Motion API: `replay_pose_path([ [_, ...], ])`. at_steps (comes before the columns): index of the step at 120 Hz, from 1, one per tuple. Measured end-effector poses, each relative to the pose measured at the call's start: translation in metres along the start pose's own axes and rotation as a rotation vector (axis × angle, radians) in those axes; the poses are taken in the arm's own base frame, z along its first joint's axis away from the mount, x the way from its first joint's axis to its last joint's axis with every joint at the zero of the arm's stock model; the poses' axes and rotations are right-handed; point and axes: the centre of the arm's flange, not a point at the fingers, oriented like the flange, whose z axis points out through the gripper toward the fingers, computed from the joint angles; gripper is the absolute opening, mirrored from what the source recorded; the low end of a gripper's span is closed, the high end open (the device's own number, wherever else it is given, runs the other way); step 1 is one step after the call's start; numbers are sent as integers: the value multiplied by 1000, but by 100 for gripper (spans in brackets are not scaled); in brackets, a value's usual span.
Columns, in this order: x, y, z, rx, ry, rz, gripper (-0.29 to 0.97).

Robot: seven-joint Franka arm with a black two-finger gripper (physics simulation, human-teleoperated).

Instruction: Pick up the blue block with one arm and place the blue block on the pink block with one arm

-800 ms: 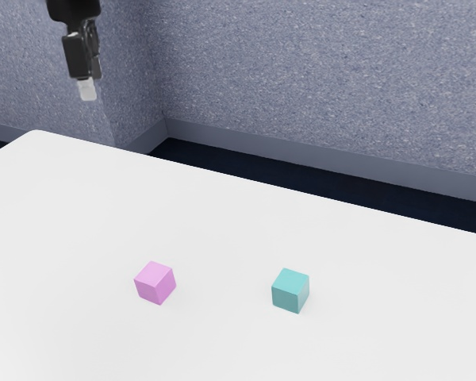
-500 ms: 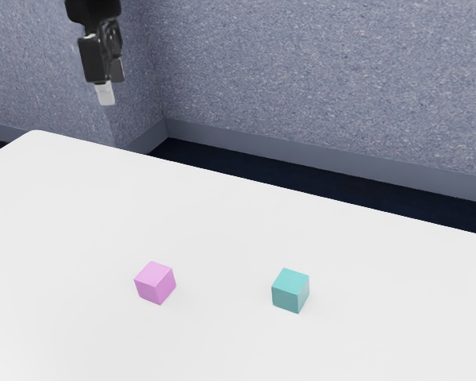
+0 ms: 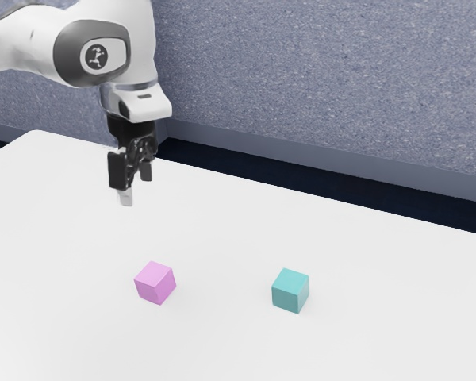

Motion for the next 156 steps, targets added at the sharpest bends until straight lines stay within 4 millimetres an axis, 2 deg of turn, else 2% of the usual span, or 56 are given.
replay_pose_path([
  [18, 33, -15, 24, -1, 31, 80, 68],
  [26, 53, -22, 28, 5, 46, 120, 68],
  [35, 79, -35, 42, -4, 56, 160, 68],
  [47, 101, -44, 50, -5, 80, 193, 68],
  [81, 169, -38, 70, 13, 100, 259, 68],
  [93, 193, -45, 80, 10, 103, 259, 68],
  [104, 208, -62, 85, 31, 97, 258, 68],
  [110, 214, -69, 95, 31, 79, 261, 68],
  [126, 232, -71, 112, 64, 9, 297, 68],
  [156, 243, -86, 156, 28, -18, 284, 68],
])
